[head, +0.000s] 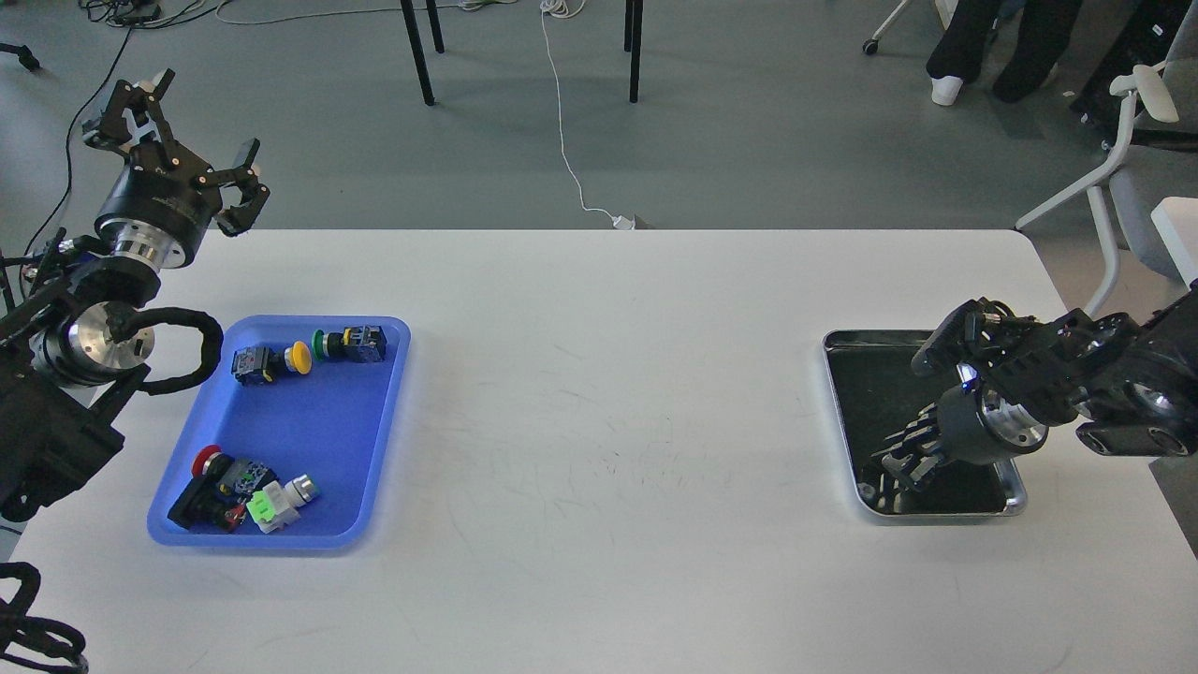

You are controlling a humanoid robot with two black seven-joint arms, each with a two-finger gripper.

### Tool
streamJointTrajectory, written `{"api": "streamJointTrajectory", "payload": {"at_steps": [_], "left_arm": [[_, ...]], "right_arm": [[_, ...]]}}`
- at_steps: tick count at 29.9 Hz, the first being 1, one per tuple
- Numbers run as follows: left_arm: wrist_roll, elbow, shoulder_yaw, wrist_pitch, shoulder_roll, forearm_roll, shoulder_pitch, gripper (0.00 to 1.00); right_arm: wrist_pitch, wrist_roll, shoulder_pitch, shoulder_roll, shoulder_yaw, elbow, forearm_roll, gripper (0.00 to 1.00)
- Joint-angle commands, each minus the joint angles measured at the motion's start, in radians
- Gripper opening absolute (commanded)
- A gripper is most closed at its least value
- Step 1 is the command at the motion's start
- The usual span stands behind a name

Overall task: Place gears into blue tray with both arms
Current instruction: 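Lower the right gripper into the metal tray and grasp a small black ring, then carry the black ring toward the table center and release it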

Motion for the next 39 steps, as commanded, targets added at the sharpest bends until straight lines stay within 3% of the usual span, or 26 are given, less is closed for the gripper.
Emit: {"api": "streamJointTrajectory", "payload": {"at_steps": [1, 9, 14, 20, 28, 39], "left_arm": [[0.0, 0.0, 0.0, 0.0, -0.001, 0.0, 0.0, 0.98], [0.0, 0.0, 0.0, -0.001, 0.02, -0.003, 0.0, 0.98], [0.0, 0.0, 0.0, -0.001, 0.028, -0.003, 0.0, 0.98], [0.001, 0.0, 0.0, -0.001, 0.028, -0.003, 0.0, 0.98], [0.001, 0.0, 0.001, -0.004, 0.04, -0.003, 0.0, 0.98], [0.001, 0.0, 0.003, -0.004, 0.045, -0.002, 0.002, 0.98]], "right_arm": [[0.0, 0.0, -0.008, -0.002, 0.0, -0.001, 0.0, 0.22], [-0.012, 0.0, 0.018, -0.022, -0.002, 0.005, -0.013, 0.17], [-0.012, 0.0, 0.142, -0.019, 0.009, 0.015, -0.033, 0.17], [0.006, 0.0, 0.251, 0.064, 0.112, 0.045, -0.019, 0.17], [-0.001, 0.0, 0.181, 0.299, 0.161, 0.026, 0.156, 0.18], [-0.012, 0.0, 0.106, 0.299, 0.213, -0.031, 0.218, 0.18]]}}
